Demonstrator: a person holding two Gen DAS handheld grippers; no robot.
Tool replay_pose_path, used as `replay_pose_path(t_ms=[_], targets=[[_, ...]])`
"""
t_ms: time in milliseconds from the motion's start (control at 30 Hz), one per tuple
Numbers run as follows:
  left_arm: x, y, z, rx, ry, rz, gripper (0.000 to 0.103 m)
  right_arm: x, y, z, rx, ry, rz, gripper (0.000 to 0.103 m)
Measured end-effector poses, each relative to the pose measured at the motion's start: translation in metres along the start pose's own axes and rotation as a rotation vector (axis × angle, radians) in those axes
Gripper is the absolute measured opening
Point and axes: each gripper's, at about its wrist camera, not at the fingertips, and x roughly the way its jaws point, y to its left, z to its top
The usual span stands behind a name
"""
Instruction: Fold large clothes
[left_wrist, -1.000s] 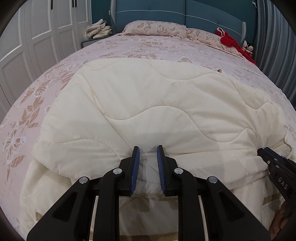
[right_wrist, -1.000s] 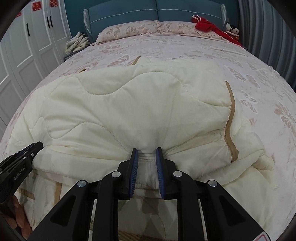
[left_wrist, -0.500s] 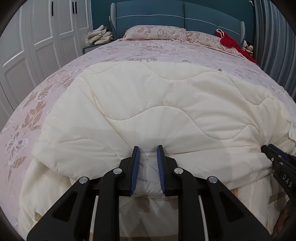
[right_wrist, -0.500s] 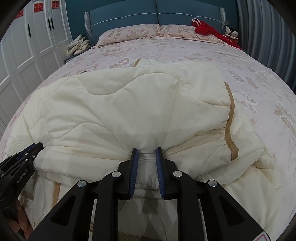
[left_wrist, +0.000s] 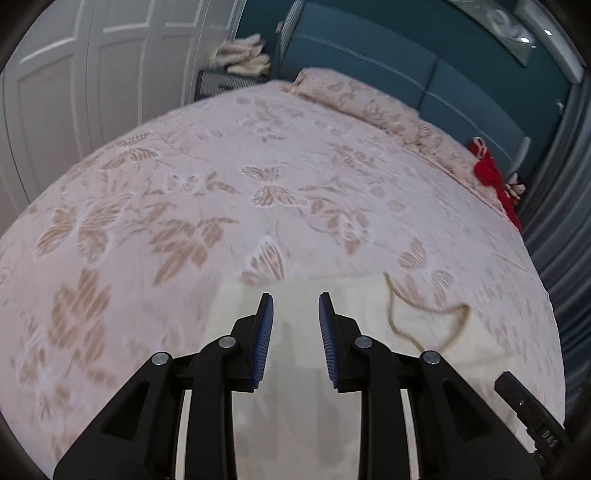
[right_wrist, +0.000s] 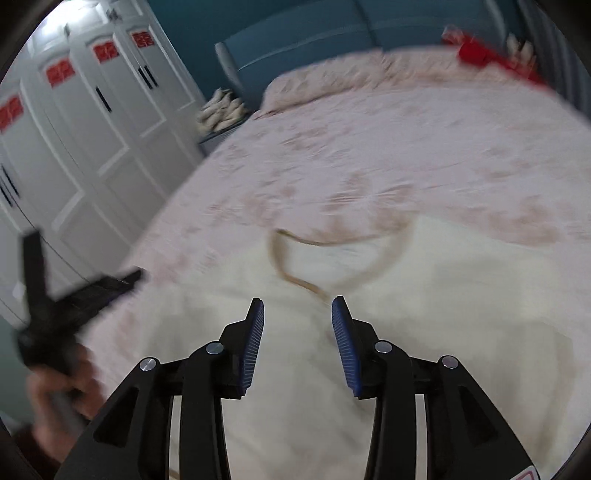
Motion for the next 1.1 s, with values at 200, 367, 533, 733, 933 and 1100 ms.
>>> replay_pose_path(t_ms=[200, 367, 533, 733, 933, 1100], targets=[[0.071, 0.017, 0.009, -0.076, 0.122, 0.017, 0.024, 0.094, 0.023, 0.033, 0.002, 0.121, -0.032, 0.039], [0.093, 0.019, -0.011, -0.011, 0.124, 0.044, 0.024, 0.143, 0.024, 0.026, -0.018, 0.198, -0.054, 0.039], [0.095, 0.024, -0.021, 0.0, 0.079, 0.043, 0.021, 0.144, 0.021, 0.016, -0.069, 0.171, 0.009, 0.004], [0.098, 0.036, -0.02, -0.064, 0.061, 0.013, 0.008, 0.138, 0.024, 0.016, -0.12, 0.124, -0.04, 0.002], [0.103, 0.03, -0.028, -0.015, 0.045, 0.047, 0.006, 0.163, 0.016, 0.005, -0.112, 0.161, -0.121, 0.0], [0.104, 0.024, -0.034, 0.027, 0.011, 0.087, 0.006, 0.155, 0.006, 0.005, -0.069, 0.123, -0.058, 0.002]])
